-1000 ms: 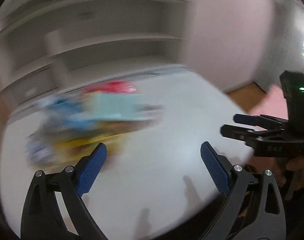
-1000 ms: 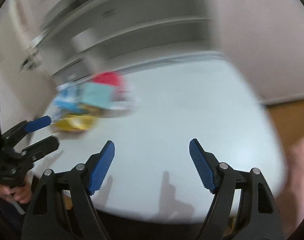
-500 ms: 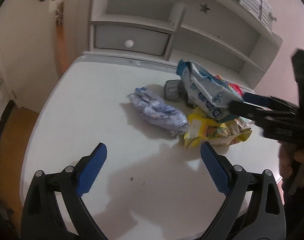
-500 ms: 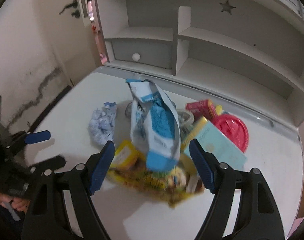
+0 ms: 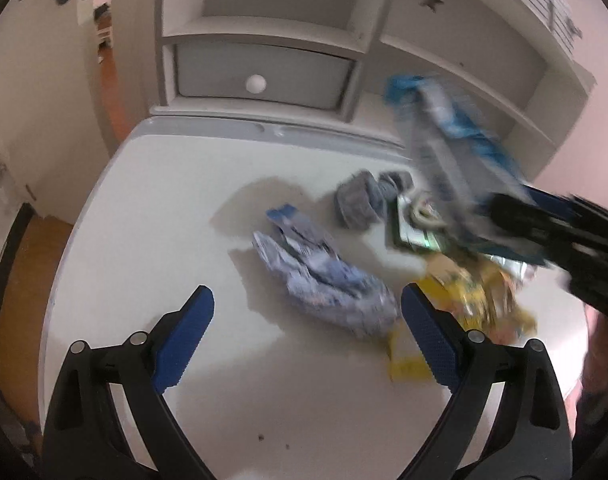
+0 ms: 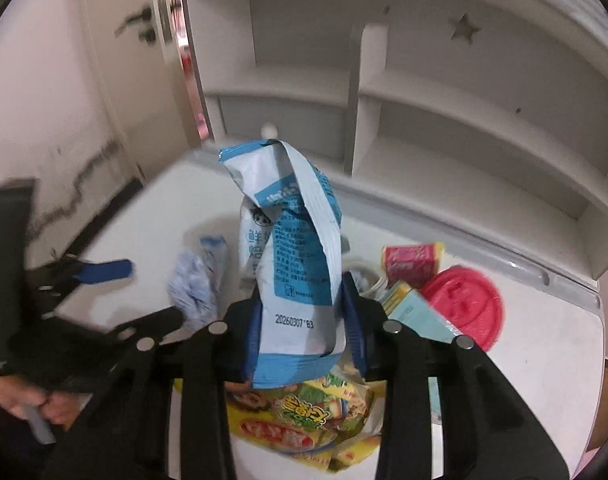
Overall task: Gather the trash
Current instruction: 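Grasp the crumpled blue wrapper with the left tool while the right tool grasps the blue-white snack bag, then carry both wrappers over the bin and open both tools to drop them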
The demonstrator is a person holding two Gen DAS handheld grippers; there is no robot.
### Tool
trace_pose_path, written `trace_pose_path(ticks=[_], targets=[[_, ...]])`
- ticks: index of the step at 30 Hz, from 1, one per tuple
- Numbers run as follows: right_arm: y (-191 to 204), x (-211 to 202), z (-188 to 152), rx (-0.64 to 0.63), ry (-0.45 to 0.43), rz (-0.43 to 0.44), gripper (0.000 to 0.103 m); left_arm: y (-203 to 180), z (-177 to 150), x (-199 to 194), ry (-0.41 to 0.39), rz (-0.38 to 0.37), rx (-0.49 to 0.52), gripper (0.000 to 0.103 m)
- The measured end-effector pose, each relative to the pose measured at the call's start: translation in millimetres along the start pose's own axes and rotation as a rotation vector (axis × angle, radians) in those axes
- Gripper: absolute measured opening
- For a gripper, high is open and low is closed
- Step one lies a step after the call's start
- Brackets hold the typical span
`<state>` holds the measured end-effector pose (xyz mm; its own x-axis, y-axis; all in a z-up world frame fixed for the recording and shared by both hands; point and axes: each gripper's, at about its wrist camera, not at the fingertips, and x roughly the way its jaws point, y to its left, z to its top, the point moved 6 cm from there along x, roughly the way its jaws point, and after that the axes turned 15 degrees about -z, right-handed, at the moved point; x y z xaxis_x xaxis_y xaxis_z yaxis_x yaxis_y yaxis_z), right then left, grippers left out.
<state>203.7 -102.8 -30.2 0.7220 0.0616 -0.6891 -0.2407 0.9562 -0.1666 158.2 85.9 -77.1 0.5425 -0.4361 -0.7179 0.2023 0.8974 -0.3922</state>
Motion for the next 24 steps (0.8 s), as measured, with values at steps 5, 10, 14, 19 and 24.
trace_pose_path(ticks=[5,10,14,19,24], targets=[[-25,-39,-11,0.05,-0.047,0.011,0.036,3,2,23,0.069,-0.046,-0.078,0.092],[-66,-62,-46,0.102,-0.034,-0.032,0.036,4,1,35,0.07,-0.031,-0.104,0.078],[-111,-73,-82,0.191,-0.008,-0.08,0.036,1,3,33,0.051,-0.018,-0.086,0.061],[-182,-89,-136,0.328,0.013,-0.166,0.036,-16,15,8,-0.02,0.079,0.032,0.06],[-252,-117,-196,0.479,0.038,-0.266,0.036,-47,22,-12,-0.057,0.078,0.086,0.06]])
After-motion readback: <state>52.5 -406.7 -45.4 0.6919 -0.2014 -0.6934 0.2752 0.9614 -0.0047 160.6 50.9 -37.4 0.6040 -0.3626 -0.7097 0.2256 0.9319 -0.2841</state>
